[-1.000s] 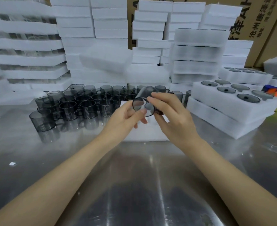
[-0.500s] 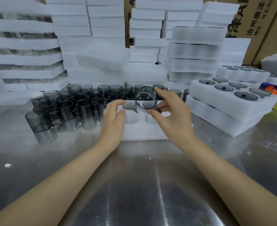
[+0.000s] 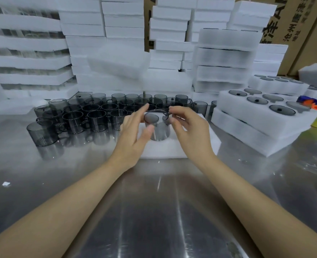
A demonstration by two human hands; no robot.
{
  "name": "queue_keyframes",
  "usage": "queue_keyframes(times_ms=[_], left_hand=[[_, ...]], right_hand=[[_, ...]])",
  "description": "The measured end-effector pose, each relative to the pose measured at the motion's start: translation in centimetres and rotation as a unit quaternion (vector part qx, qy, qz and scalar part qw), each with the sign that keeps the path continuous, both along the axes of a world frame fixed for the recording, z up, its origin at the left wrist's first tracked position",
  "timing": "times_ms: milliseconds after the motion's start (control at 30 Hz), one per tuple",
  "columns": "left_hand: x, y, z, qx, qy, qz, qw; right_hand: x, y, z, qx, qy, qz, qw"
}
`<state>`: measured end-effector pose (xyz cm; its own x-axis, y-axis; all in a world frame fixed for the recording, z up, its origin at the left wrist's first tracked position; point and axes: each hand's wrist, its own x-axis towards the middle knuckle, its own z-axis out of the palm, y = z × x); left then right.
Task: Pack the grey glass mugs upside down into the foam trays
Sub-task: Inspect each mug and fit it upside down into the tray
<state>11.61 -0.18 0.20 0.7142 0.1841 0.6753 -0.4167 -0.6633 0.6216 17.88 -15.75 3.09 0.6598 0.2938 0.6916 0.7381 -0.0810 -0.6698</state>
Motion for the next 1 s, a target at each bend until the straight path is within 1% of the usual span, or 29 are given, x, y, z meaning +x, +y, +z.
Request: queue_keyframes(times_ms=[67, 167, 233, 333, 367, 433, 500, 600, 667, 833, 1000], left_hand=[[-0.1, 0.1, 0.0, 0.039, 0.002, 0.019, 0.999], [0.1, 0.1, 0.2, 0.032, -0.017, 0.054, 0.998], [0.2, 0.2, 0.2, 0.010, -0.037, 0.063, 0.997], [0.4, 0.0, 0.0, -0.057, -0.042, 0.071, 0.995], [0.4, -0.2, 0.0, -0.063, -0.036, 0.087, 0.994], [0.7, -0.5, 0.1, -0.047, -0.022, 0.112, 0.992], [0.9, -0.5, 0.1, -0.005, -0.018, 0.115, 0.993], [0.9, -0.3, 0.2, 0.073, -0.013, 0.125, 0.989], [0.7, -0.3, 0.3, 0.102, -0.013, 0.138, 0.985], [0.1, -0.9, 0.2, 0.106, 0.016, 0.127, 0.986], [-0.1, -1.0, 0.6, 0.108, 0.019, 0.148, 0.983]], right_hand=[[-0.1, 0.0, 0.2, -0.036, 0.007, 0.010, 0.999], [-0.3, 0.0, 0.4, -0.103, 0.034, 0.041, 0.993], [-0.4, 0.1, 0.3, -0.130, 0.033, 0.049, 0.990], [-0.5, 0.3, 0.2, -0.169, 0.032, 0.055, 0.984], [-0.5, 0.3, 0.1, -0.192, 0.017, 0.043, 0.980], [-0.4, 0.4, -0.2, -0.219, 0.000, 0.015, 0.976], [-0.5, 0.5, -0.4, -0.207, 0.002, 0.010, 0.978], [-0.6, 0.5, -0.7, -0.202, -0.022, -0.005, 0.979], [-0.5, 0.4, -0.8, -0.197, -0.032, -0.009, 0.980], [-0.2, 0.4, -0.9, -0.171, -0.030, -0.007, 0.985], [-0.4, 0.3, -1.0, -0.202, -0.037, -0.009, 0.979]])
